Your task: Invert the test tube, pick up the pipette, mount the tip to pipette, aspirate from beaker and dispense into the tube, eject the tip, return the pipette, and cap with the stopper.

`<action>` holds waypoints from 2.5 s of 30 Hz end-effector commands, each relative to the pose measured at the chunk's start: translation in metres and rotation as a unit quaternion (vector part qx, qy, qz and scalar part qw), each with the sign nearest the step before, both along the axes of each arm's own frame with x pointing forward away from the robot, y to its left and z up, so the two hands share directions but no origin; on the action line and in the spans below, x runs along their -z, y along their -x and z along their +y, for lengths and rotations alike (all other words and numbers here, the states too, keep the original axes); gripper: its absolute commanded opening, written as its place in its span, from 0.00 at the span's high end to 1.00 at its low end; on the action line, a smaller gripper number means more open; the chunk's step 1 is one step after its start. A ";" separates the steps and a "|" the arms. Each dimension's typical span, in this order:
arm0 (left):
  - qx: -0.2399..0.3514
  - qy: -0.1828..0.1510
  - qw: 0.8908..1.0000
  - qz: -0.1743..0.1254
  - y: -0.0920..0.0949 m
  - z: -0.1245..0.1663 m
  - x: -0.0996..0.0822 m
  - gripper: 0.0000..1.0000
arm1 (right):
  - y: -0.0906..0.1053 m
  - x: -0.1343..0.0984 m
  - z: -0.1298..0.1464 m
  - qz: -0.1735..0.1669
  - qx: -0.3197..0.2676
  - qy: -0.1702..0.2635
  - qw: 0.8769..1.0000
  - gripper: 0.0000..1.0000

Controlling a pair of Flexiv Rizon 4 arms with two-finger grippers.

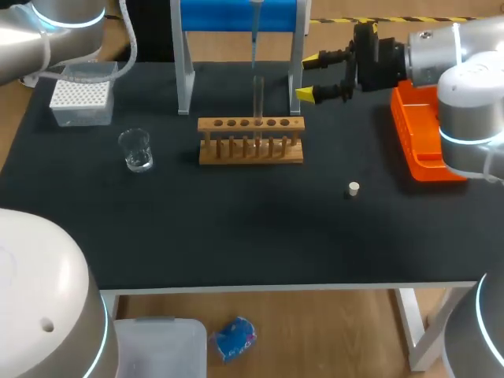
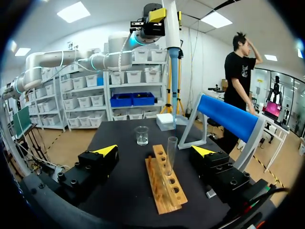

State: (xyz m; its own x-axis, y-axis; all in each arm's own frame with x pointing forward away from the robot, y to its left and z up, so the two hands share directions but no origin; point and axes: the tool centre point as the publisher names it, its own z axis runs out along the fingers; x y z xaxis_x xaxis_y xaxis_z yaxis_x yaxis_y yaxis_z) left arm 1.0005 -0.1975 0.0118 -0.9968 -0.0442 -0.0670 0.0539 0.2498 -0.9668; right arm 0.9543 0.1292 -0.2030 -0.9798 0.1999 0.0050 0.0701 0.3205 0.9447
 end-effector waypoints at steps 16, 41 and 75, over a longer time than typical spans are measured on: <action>-0.052 -0.010 0.998 0.017 0.042 0.065 0.005 1.00 | 0.000 0.001 0.000 -0.001 0.001 0.000 1.000 0.00; -0.070 -0.002 0.997 0.026 0.053 0.082 0.015 1.00 | 0.000 0.001 0.000 -0.001 0.001 0.000 1.000 0.00; -0.070 -0.002 0.997 0.026 0.053 0.082 0.015 1.00 | 0.000 0.001 0.000 -0.001 0.001 0.000 1.000 0.00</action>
